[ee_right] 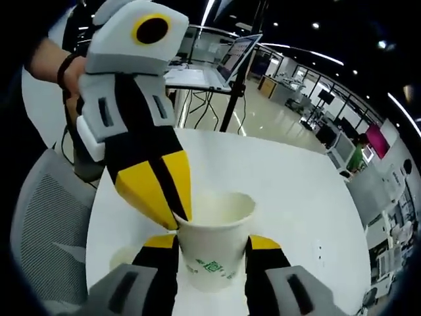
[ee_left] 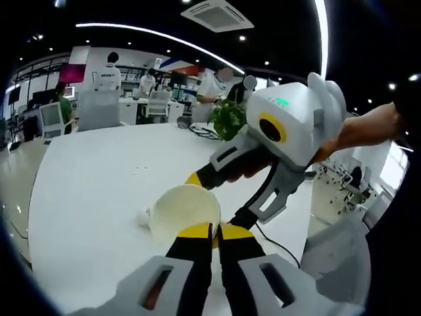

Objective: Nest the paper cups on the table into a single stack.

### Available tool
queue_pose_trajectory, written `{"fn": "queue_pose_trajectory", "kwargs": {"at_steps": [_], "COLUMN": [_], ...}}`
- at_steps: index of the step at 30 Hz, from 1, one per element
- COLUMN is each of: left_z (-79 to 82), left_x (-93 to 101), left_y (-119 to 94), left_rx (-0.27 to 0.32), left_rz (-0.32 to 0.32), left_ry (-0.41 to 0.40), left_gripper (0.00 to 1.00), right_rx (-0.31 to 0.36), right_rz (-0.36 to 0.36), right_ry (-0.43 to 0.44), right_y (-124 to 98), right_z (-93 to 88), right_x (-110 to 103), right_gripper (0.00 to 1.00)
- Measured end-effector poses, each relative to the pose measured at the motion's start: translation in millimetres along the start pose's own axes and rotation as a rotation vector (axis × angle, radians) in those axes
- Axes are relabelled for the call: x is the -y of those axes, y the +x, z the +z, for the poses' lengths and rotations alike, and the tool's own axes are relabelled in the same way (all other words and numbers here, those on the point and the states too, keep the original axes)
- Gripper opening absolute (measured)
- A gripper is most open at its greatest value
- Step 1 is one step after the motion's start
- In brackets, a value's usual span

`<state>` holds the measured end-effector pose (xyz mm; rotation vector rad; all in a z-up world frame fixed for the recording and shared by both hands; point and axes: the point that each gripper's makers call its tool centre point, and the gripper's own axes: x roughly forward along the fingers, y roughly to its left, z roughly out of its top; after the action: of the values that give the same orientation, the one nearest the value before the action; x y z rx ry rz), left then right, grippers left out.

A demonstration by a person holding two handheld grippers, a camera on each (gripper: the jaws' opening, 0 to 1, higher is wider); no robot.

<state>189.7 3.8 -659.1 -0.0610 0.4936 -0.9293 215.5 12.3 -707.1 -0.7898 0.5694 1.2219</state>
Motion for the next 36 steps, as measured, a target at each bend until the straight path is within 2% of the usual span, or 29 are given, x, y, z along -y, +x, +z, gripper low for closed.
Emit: {"fn": "queue_pose_trajectory", "kwargs": {"at_steps": [4,16,22,36], "left_z": [2.0,-2.9,-3.3,-10.4], "left_x": [17.1,40.0,42.6,63.7], "left_y": [4,15,14,7], "left_rx": [-0.008,-0.032,-0.038,-0.052], "left_rz": [-0.032,-0.088,-0.106,-0.13], "left_ry": [0.031,0.062,0.072,0.082], "left_gripper": [0.01,0.01,0.01,0.01], "right_rx": [0.008,0.018,0.025,0.037], "right_rz": [-0.009,-0.02,-0.03,-0.039], "right_ry": [0.014,0.065,0.084,0.106], "right_y": [-8,-18,-21,-32], "right_z": [-1.7,-13.9,-18.6,-19.7], "right_x": [-6,-23,-27,-48], "right_gripper": [0.38,0.37,0.36,0.36]}}
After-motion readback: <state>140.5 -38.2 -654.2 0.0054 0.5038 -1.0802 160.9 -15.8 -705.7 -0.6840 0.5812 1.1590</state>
